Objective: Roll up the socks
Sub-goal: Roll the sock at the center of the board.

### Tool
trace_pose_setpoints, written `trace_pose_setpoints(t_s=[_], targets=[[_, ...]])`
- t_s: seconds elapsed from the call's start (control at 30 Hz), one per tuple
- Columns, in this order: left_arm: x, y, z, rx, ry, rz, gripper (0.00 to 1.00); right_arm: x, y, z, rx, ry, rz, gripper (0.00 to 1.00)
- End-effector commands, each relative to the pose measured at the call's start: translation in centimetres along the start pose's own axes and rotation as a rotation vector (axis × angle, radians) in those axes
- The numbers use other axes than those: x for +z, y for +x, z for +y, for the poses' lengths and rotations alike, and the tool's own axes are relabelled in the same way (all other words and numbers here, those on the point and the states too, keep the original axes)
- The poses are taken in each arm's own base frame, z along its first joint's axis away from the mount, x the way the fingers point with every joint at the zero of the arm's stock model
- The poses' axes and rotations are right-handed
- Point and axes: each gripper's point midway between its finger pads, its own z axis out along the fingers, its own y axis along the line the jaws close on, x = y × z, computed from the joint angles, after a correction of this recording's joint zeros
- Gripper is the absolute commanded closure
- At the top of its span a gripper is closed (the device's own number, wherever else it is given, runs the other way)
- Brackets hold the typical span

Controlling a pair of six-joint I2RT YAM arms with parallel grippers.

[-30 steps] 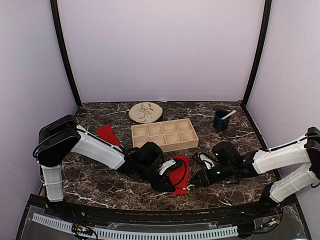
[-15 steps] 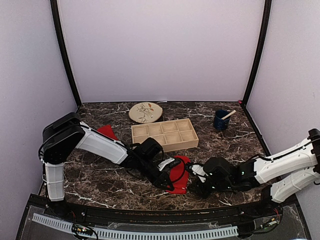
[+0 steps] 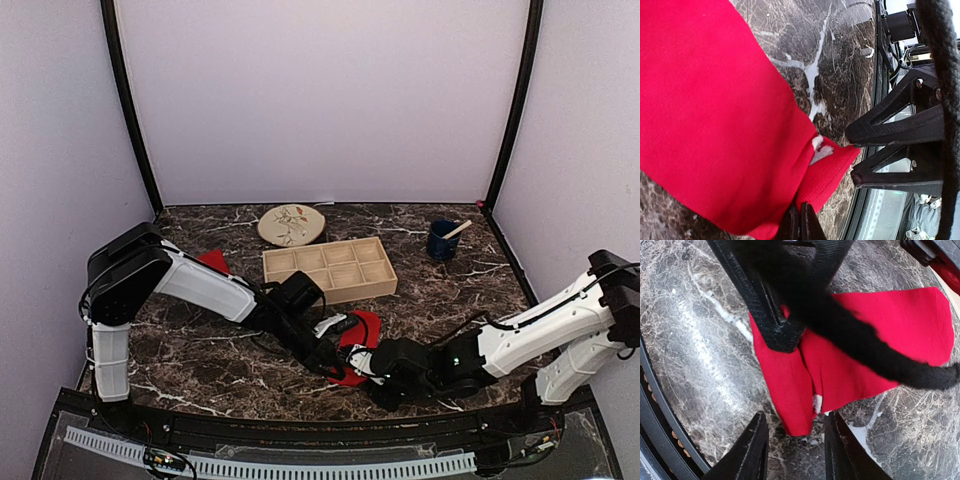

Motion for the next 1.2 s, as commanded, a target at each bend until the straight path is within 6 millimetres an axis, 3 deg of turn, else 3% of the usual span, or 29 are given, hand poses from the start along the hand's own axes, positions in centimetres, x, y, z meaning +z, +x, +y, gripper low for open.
trace_pose_setpoints(t_s=[0.0, 0.43, 0.9, 1.17], targets=[[0.4, 3.0, 2.7, -0.088, -0.071, 0.094, 1.0, 0.2, -1.1, 0.1, -0.06, 0.027, -0.008, 0.63], [0.4, 3.3, 2.9, -0.082, -0.066, 0.11, 1.0, 1.5, -1.1, 0.7, -0.14, 0.024, 0.029, 0.65], [0.5, 3.3, 2.6, -0.099, -0.046, 0.119, 1.0, 2.6, 0.2, 1.9, -0.174, -0.029, 0.083, 0.94], [-0.4, 2.5, 2.3, -0.125, -0.047, 0.063, 0.74, 2.2, 0.1, 2.0, -0.125, -0.051, 0.067, 1.0]])
